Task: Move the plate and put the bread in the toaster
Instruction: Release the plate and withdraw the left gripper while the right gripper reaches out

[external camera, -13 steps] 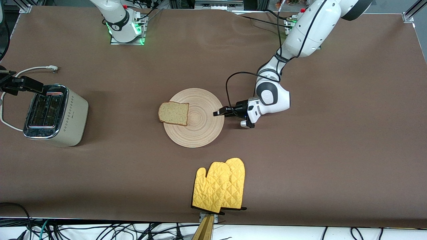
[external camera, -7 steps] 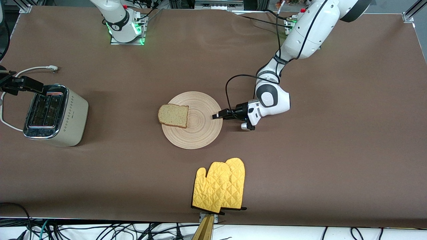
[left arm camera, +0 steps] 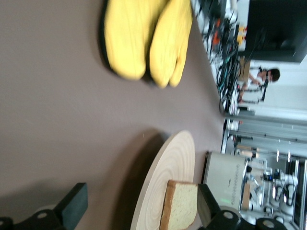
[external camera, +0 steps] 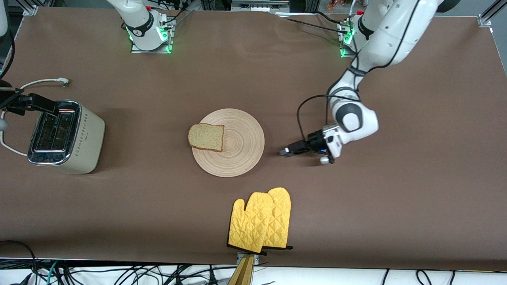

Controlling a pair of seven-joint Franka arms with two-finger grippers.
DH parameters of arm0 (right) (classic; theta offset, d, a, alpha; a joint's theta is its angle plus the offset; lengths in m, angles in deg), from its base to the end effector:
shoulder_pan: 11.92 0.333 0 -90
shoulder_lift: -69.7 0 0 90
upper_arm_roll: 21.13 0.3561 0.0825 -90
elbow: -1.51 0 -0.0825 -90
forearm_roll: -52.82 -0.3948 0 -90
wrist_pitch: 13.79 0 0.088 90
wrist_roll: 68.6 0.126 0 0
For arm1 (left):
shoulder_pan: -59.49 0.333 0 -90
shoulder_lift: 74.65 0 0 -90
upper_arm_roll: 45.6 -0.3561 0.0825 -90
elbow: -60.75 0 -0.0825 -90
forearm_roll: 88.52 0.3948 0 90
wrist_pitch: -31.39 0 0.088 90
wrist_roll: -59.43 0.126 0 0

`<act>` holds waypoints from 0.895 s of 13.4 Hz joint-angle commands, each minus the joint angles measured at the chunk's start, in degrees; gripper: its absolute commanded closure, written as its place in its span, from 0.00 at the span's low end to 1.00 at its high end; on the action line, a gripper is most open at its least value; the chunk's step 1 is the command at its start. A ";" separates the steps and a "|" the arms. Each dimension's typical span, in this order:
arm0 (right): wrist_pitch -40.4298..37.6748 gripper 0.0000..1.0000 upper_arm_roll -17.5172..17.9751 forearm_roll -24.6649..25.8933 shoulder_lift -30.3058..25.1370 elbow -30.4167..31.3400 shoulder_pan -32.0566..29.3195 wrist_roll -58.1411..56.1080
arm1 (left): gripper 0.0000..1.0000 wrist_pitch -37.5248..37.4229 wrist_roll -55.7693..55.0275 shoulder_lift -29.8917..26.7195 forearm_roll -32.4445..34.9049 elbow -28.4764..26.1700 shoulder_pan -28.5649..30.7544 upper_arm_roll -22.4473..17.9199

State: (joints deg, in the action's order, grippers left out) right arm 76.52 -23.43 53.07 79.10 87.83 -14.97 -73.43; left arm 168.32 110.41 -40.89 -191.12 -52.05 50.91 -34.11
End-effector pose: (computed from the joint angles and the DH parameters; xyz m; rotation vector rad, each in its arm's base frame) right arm 0.6138 -0.0561 0.5799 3.1355 -0.0135 -0.1489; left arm 0.5983 -0.2363 0.1841 1.9991 0.3876 0.1601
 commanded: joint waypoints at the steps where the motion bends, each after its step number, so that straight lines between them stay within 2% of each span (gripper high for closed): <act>1: -1.11 0.00 0.36 -1.04 0.88 0.16 -0.29 0.87 | 0.00 -0.17 -2.01 -11.41 11.30 -8.49 8.11 1.43; 4: -0.93 0.00 0.80 -3.49 1.32 2.18 -0.03 0.96 | 0.00 -0.08 -11.32 -16.61 36.93 -8.06 15.59 3.19; 7: 0.12 0.00 0.80 -12.08 3.42 4.12 0.15 1.05 | 0.00 -4.36 -20.19 -20.65 61.12 -4.47 18.85 3.19; 10: 3.97 0.00 0.80 -22.45 6.76 7.97 0.59 5.08 | 0.00 -18.48 -34.14 -22.42 81.35 5.35 19.57 2.66; 12: 6.97 0.00 0.80 -25.03 8.26 10.62 2.08 5.53 | 0.00 -29.38 -44.44 -23.82 91.13 11.16 19.48 2.84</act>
State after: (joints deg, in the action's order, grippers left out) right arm 81.22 -22.68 30.44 87.13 95.92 -13.89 -69.46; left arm 146.63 72.87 -63.81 -106.54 -45.57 69.99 -31.95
